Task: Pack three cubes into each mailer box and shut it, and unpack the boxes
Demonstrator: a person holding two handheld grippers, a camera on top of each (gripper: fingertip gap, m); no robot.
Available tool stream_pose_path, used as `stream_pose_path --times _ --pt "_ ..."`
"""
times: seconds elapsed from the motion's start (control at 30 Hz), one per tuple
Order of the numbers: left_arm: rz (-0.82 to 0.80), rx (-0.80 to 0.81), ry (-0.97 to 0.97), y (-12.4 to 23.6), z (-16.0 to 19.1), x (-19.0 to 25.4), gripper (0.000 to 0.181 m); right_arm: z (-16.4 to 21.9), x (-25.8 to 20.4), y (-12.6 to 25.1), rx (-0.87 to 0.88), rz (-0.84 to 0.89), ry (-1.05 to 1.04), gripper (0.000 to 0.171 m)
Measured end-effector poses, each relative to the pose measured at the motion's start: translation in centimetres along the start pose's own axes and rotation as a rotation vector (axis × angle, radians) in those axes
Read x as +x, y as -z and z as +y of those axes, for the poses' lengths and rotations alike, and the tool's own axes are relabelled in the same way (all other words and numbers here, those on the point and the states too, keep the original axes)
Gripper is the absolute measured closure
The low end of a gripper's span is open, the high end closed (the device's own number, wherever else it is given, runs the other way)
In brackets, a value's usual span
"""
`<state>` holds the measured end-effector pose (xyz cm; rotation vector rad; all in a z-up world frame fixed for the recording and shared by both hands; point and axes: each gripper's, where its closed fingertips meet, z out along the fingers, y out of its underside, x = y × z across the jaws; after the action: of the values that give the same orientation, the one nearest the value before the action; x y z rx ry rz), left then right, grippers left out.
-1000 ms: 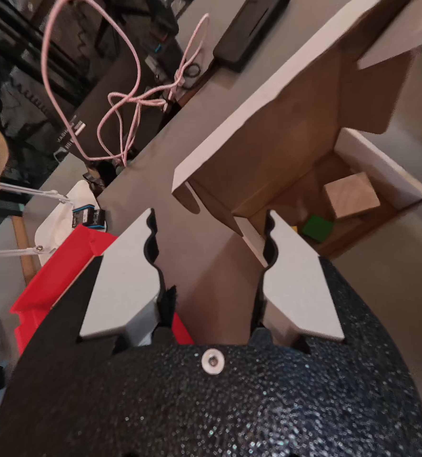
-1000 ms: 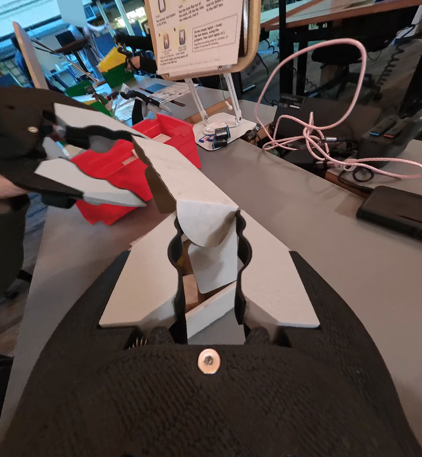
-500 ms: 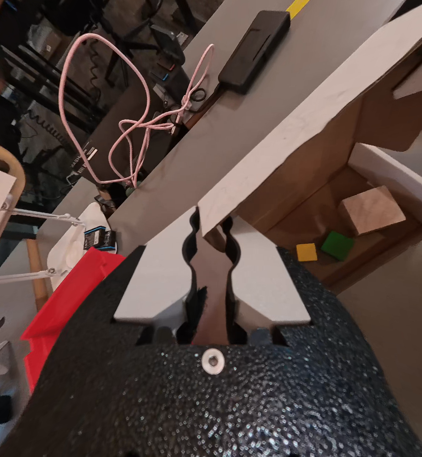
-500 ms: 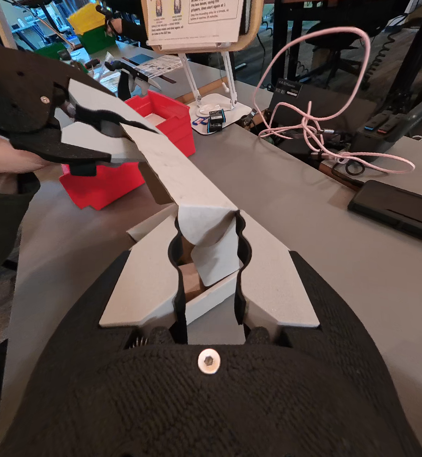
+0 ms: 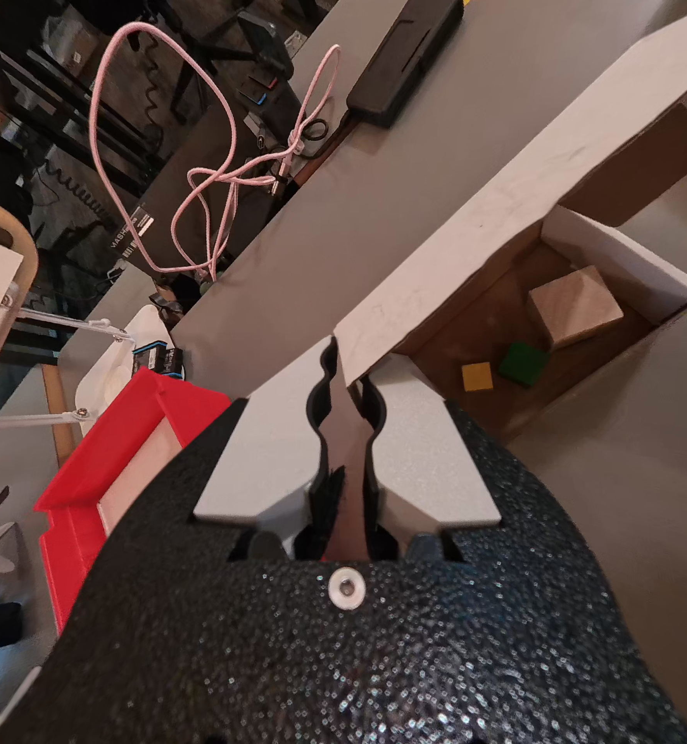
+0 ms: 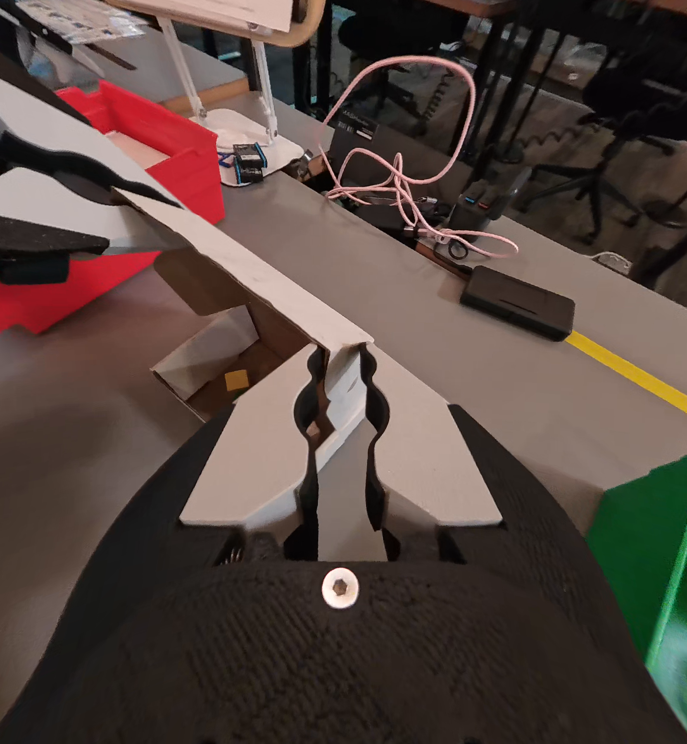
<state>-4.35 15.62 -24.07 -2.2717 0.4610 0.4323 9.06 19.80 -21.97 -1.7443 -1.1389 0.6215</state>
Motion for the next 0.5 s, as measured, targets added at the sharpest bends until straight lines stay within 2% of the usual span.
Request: stream_pose_path --times 0.37,0.47,0.5 --pt "0.085 -0.016 0.214 0.89 0.32 1.00 0.176 -0.08 -0.35 0.51 0.021 0.010 -0.208 0.155" --pt "0.133 0.033 0.266 0.69 0.01 1.08 0.165 0.17 -0.39 0.45 0.034 -0.011 -0.230 0.142" --pt "0.142 0.037 0.286 0.61 0.26 1.13 0.146 0.65 -0.23 0.46 0.029 0.000 -0.231 0.135"
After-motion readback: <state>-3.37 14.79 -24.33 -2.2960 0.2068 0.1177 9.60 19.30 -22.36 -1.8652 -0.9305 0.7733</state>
